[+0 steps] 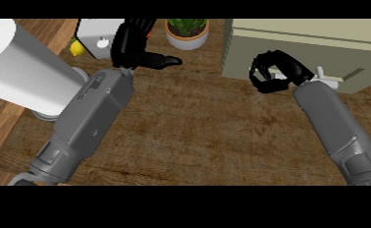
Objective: Pick up the cup, place it into the drawer and close the drawer
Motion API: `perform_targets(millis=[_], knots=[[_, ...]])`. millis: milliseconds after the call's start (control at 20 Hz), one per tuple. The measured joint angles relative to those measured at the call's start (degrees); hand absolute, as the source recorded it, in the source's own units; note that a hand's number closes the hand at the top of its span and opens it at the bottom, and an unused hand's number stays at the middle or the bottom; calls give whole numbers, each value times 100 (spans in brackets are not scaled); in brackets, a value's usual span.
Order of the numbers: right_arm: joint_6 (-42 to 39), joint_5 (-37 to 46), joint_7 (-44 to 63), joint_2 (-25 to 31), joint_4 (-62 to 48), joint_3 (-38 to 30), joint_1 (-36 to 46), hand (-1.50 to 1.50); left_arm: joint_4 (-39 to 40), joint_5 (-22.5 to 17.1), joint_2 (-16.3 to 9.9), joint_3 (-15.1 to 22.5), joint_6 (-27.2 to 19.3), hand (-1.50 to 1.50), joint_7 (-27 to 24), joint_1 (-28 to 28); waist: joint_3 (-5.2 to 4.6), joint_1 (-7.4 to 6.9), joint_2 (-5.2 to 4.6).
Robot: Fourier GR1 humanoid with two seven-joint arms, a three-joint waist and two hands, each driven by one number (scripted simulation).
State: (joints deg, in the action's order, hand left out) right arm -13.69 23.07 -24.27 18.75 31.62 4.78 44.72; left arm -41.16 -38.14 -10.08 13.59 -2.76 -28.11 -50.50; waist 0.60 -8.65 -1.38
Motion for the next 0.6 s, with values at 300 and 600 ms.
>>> perform_targets(millis=[300,600], knots=[[-410,-262,-65,116,59,-127,-61,150,-134,-25,-73,34,166,-150,66,160,17,-97,-27],[-861,-514,-102,250,193,-214,-142,150,-248,-60,-88,46,282,-150,91,245,47,-180,-74]])
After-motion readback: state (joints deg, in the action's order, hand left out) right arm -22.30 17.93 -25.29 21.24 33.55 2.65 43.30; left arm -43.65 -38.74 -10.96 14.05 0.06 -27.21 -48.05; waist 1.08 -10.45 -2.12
